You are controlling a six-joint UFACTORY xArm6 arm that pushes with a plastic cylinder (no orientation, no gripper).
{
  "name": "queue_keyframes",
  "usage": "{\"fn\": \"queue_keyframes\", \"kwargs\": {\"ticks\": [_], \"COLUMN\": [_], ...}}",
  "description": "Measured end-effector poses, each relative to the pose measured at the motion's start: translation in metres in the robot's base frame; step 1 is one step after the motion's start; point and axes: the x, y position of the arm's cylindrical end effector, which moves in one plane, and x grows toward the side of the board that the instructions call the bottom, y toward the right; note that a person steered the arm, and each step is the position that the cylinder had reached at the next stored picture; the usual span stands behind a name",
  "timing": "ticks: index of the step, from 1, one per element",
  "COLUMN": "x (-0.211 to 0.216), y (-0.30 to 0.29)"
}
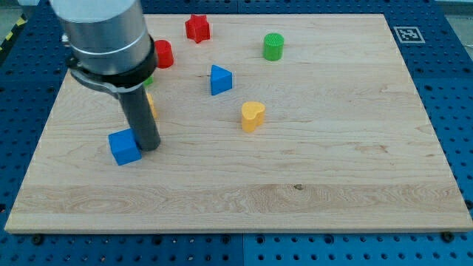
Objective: Slide the blue cube towards the bottom left side of the board
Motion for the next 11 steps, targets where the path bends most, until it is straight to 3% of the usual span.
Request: {"fn": "queue_keyframes", "kwargs": {"ticks": [5,11], "x": [-0.007,-0.004], "y": [-0.075,-0.102]}}
